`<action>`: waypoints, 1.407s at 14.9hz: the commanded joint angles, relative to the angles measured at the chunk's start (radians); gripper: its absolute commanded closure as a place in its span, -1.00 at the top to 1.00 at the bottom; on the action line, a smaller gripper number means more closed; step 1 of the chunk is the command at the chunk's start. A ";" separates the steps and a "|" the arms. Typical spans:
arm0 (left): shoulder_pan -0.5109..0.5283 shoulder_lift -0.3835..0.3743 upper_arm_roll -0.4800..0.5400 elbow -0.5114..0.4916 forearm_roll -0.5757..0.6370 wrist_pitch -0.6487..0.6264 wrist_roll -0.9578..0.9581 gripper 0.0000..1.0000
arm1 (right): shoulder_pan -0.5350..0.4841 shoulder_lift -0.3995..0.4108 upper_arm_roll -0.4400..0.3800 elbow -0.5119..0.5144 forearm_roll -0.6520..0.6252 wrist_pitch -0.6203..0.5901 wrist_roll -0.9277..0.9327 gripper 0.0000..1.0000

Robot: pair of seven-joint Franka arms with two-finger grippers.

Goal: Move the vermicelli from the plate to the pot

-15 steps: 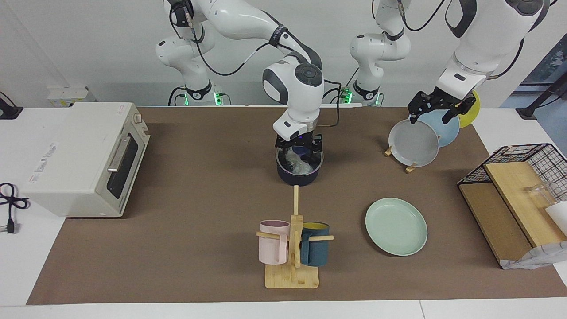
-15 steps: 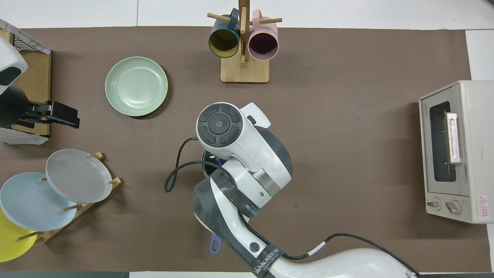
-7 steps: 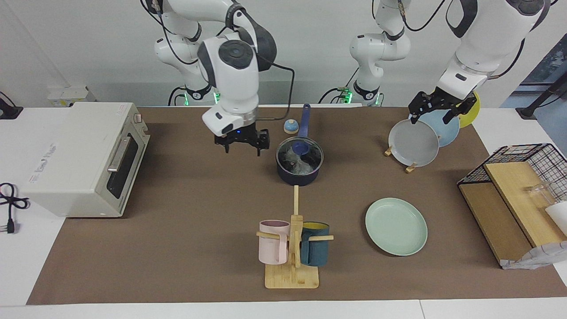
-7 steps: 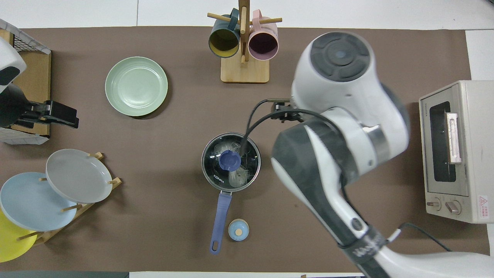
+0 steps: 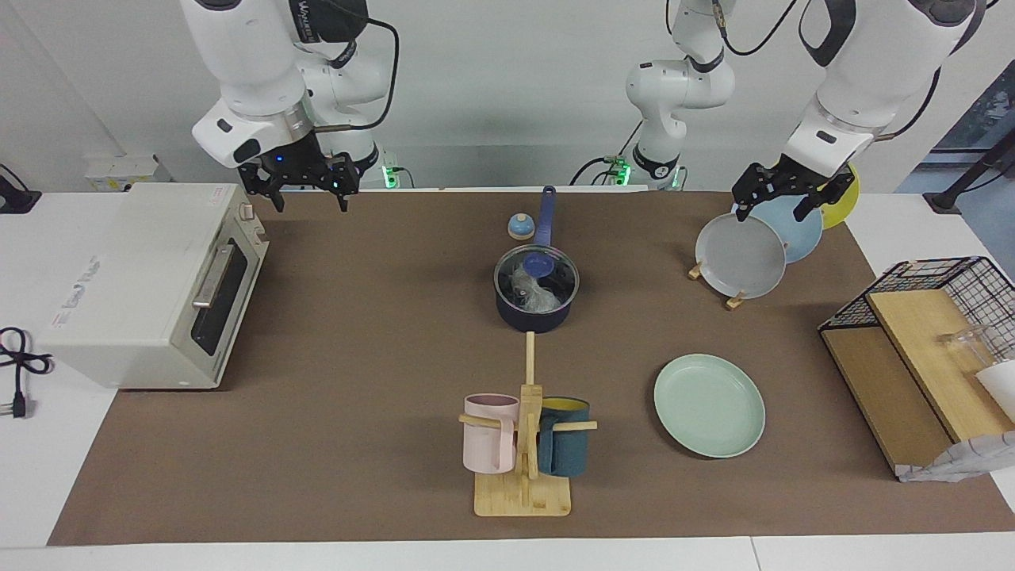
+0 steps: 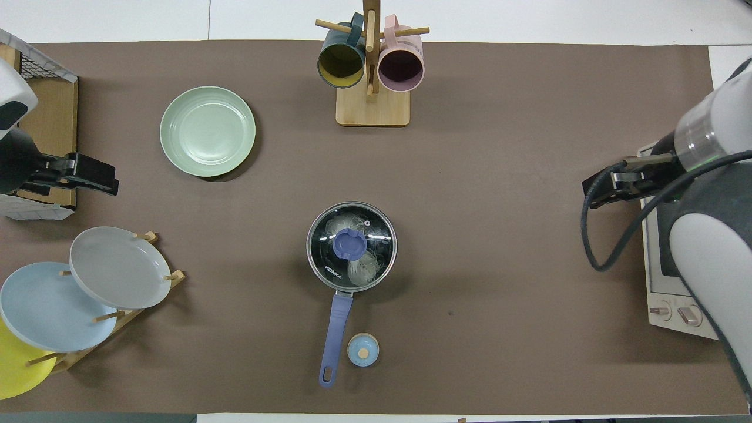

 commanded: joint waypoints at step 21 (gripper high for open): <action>0.004 -0.022 -0.002 -0.021 0.026 0.009 0.004 1.00 | -0.221 -0.072 0.101 -0.119 -0.006 0.051 -0.129 1.00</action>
